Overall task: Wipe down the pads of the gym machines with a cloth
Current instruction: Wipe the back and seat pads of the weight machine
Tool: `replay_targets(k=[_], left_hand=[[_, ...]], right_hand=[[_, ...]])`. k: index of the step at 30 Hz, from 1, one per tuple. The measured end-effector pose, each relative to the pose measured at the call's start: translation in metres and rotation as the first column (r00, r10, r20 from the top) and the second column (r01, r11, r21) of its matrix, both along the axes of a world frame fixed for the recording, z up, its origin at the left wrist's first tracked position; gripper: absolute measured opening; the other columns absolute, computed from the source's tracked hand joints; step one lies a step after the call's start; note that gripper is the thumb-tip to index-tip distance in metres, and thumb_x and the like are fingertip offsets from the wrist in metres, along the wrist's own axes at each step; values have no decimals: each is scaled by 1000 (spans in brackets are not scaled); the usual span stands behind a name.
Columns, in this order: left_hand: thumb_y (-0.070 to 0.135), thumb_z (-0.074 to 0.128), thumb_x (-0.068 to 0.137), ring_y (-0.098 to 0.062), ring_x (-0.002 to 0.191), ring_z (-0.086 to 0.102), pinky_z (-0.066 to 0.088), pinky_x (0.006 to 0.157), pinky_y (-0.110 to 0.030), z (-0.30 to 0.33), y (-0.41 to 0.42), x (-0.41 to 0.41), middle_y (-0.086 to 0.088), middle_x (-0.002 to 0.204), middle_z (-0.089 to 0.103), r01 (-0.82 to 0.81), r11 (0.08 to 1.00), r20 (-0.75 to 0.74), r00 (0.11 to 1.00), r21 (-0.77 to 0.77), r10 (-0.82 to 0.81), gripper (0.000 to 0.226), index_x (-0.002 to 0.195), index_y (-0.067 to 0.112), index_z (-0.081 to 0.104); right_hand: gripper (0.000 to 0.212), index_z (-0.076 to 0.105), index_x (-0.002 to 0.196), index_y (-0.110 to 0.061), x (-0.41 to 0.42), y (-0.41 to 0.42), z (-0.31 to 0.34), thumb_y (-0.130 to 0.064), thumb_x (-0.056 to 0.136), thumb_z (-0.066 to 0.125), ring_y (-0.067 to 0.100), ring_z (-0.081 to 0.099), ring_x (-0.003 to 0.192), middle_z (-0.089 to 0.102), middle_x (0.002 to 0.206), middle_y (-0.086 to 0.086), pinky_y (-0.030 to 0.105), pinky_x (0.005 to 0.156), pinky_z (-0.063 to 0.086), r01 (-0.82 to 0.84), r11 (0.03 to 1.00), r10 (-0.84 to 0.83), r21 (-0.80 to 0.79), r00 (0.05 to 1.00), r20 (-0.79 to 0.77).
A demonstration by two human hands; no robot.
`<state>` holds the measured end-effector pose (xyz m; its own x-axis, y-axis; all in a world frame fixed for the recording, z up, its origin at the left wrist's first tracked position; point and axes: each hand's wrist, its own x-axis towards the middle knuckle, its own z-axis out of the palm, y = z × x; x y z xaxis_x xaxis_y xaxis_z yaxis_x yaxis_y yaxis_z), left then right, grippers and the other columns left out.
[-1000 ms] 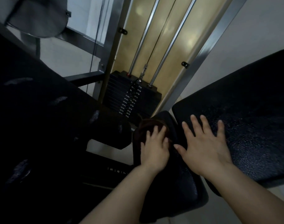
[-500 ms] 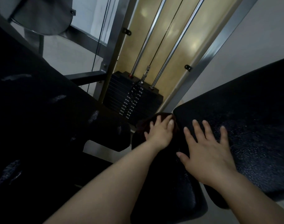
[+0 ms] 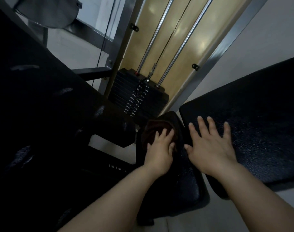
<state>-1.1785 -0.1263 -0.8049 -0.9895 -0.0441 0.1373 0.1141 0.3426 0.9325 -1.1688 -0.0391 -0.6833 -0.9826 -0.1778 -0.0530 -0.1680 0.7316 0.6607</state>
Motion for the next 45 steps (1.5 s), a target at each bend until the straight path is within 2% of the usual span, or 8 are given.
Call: replay_targets(k=[4,7,10,15,19,26,28,45], left_hand=[[26,35,98,-14,146,7,20,118,-44,-15,27,70,9,157,21,-9,992,-67,998,-122,1,62,150,39,2],[51,47,56,-16,119,56,55,78,-29,-28,45,102,10,127,59,7,954,3,1000,-299,-6,114,151,23,-10],[49,30,61,-13,111,60,53,75,-21,-35,51,109,12,128,52,46,953,22,999,-299,-41,104,150,16,-12],[51,2,87,-8,142,-16,-7,113,-24,6,35,72,11,159,-6,-1,994,-75,997,-107,-7,66,150,34,-3],[29,27,104,-15,146,-10,-5,116,-29,17,31,46,5,161,-1,-95,994,-27,995,-49,94,52,152,28,9],[53,4,74,-11,145,-4,1,112,-26,-8,43,111,9,158,-2,-131,963,-67,991,-236,119,77,148,32,-9],[54,6,86,-4,136,-22,-8,113,-25,-5,40,107,15,155,-12,-46,994,41,998,-96,50,63,144,38,-15],[35,23,103,-28,145,14,17,116,-49,-24,-23,-83,-2,159,17,-185,983,234,956,9,178,49,150,22,26]], right_hand=[[63,-10,152,-21,-1,2,0,-47,100,16,30,-20,144,-22,158,8,59,111,-13,-6,1000,6,16,1000,-3],[63,-9,152,-21,-1,3,-1,-47,100,16,30,-19,145,-21,158,8,59,111,-12,-11,1000,11,7,1000,-8],[63,-9,152,-22,-1,3,-1,-47,100,15,29,-19,145,-21,158,8,59,111,-11,-15,1000,16,14,1000,-16],[62,-9,151,-22,-1,3,-1,-47,100,14,29,-19,145,-20,158,7,58,111,-12,-17,1000,17,8,1000,-25],[62,-8,152,-22,-1,1,-1,-48,100,13,29,-18,145,-19,158,7,58,111,-12,-10,1000,10,9,1000,-25],[62,-7,152,-22,-1,2,-3,-49,99,13,29,-17,145,-18,159,7,59,111,-11,-29,1000,29,-8,999,-39],[63,-7,152,-22,1,3,-3,-50,99,12,29,-16,145,-17,159,7,59,112,-11,-41,999,41,0,998,-44],[77,-7,151,-22,-1,2,-7,-67,91,10,33,-16,145,-16,159,9,62,112,-8,-41,999,42,27,998,-54]])
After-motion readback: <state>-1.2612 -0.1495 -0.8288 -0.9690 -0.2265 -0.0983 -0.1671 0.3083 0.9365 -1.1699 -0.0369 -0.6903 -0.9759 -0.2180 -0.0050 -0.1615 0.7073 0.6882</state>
